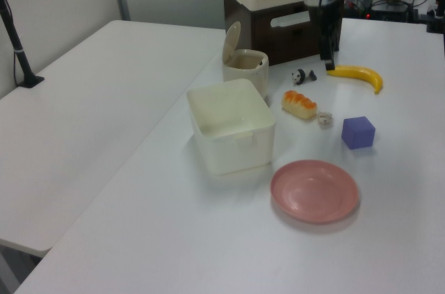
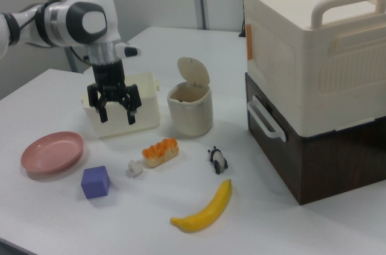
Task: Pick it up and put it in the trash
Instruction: 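Move the open gripper over the small white object beside the sushi, then lower the gripper down onto the small white object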
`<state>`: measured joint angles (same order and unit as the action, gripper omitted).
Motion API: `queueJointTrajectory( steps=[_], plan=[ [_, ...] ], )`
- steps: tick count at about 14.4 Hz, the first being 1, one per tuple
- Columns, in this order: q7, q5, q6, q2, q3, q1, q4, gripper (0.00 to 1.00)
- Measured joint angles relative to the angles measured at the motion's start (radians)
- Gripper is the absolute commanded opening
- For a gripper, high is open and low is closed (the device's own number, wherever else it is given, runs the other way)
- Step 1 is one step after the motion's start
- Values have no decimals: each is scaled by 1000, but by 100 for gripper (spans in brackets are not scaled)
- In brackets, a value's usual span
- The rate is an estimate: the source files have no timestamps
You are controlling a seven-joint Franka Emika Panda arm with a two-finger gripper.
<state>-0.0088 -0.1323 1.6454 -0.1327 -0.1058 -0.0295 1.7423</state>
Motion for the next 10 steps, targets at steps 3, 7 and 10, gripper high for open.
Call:
queueJointTrajectory(
  steps=[3, 7, 10],
  plan=[
    [-3, -24, 71, 1, 0, 9, 93, 98],
    [-3, -51, 202, -1, 0, 10, 198, 96],
    [-3, -52, 289, -4, 0, 10, 221, 90]
  ],
)
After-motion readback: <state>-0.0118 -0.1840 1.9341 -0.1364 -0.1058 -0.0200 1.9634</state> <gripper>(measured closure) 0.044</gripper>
